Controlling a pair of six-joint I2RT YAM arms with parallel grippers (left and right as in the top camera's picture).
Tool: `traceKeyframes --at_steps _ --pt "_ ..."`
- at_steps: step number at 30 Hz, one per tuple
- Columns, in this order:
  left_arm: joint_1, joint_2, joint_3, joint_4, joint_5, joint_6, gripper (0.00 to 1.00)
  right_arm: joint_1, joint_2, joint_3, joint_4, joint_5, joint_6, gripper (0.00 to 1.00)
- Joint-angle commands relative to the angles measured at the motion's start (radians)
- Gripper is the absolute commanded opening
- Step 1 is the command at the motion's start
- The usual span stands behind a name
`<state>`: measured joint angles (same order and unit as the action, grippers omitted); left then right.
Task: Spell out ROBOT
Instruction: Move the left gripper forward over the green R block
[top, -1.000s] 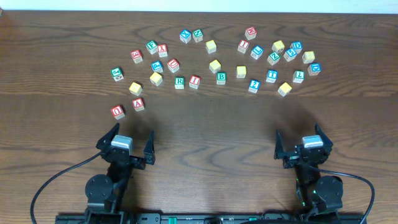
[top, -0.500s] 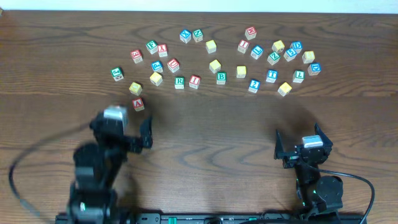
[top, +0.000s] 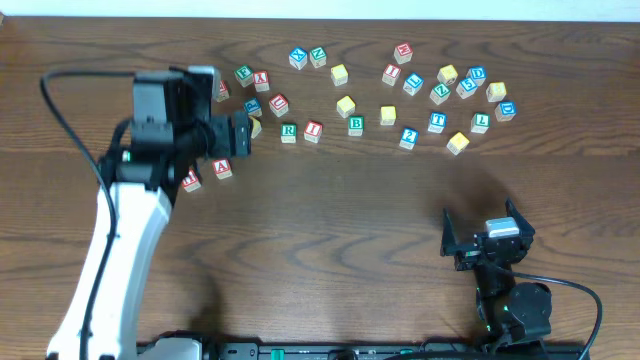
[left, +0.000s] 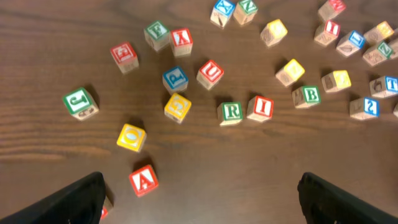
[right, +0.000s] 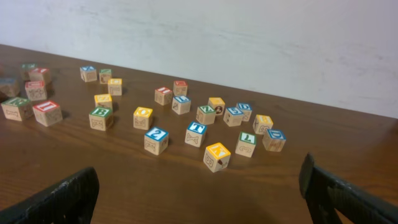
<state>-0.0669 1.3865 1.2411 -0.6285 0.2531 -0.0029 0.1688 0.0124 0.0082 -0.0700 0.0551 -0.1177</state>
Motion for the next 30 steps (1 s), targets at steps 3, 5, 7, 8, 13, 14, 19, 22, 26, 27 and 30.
traceKeyframes --at_steps 3,5,7,8,13,14,19,22,26,27,30 --pt "0.005 0.084 0.179 -0.162 0.010 0.010 0.98 -0.011 -0.006 -0.003 -0.002 -0.005 -0.011 0.99" --pt "0.004 0.082 0.182 -0.190 0.019 0.009 0.98 -0.011 -0.006 -0.003 -0.002 -0.005 -0.011 0.99" --pt "0.004 0.081 0.182 -0.222 0.051 0.008 0.98 -0.011 -0.006 -0.003 -0.002 -0.005 -0.011 0.99" --pt "0.004 0.082 0.181 -0.239 0.058 0.008 0.98 -0.011 -0.006 -0.003 -0.002 -0.005 -0.011 0.99" --pt "0.004 0.082 0.180 -0.257 0.062 -0.017 0.98 -0.011 -0.006 -0.003 -0.002 -0.005 -0.011 0.99" --pt "0.004 0.082 0.180 -0.251 0.062 -0.017 0.98 -0.011 -0.006 -0.003 -0.002 -0.005 -0.011 0.99" --pt "0.004 0.092 0.180 -0.224 0.057 -0.018 0.98 -0.011 -0.006 -0.003 -0.002 -0.005 -0.011 0.99" --pt "0.004 0.127 0.180 -0.232 0.023 -0.027 0.98 -0.011 -0.006 -0.003 -0.002 -0.005 -0.011 0.99" --pt "0.002 0.217 0.183 -0.235 -0.023 -0.035 0.98 -0.011 -0.006 -0.003 -0.002 -0.005 -0.011 0.99" --pt "0.002 0.241 0.187 -0.235 -0.022 -0.036 0.98 -0.011 -0.006 -0.003 -0.002 -0.005 -0.011 0.99" --pt "-0.003 0.320 0.217 -0.238 -0.022 -0.035 0.97 -0.011 -0.006 -0.003 -0.002 -0.005 -0.011 0.99"
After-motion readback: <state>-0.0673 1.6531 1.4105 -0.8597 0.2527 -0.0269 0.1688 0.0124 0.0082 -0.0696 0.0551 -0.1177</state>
